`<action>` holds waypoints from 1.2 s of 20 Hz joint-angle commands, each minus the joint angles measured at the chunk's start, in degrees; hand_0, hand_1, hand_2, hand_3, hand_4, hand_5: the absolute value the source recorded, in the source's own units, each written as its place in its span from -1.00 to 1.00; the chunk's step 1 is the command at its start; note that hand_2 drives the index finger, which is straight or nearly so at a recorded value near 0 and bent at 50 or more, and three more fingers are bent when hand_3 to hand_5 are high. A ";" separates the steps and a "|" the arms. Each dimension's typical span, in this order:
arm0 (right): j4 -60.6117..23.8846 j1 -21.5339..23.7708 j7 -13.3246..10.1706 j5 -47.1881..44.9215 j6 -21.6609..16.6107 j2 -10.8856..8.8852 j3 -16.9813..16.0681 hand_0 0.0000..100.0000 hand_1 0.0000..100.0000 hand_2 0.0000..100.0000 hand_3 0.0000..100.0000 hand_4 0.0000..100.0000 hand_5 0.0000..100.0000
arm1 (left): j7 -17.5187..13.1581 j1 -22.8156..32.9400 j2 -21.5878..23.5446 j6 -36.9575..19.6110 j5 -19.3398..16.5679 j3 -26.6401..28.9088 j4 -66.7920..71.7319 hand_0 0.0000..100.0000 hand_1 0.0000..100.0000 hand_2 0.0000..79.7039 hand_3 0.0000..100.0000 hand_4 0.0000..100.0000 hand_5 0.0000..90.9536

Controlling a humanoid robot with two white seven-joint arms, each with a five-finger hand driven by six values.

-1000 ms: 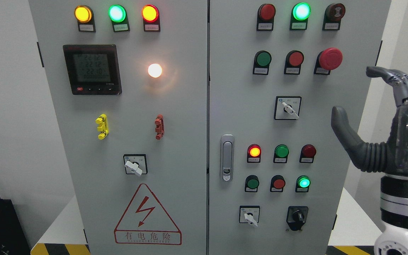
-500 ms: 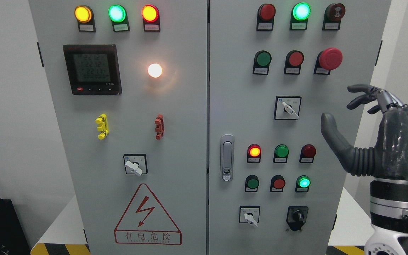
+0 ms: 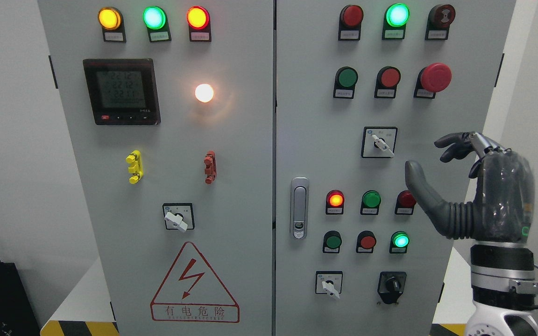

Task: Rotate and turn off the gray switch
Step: 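Move the right hand toward the white rotary switch below the red buttons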

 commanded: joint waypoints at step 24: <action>9.54 -3.98 -1.60 3.89 5.59 1.16 2.54 -0.82 -0.34 0.09 0.42 0.39 0.65 | 0.05 -0.02 0.00 0.06 -0.44 1.85 1.32 -0.76 -0.22 -1.00 -1.00 -1.00 -1.00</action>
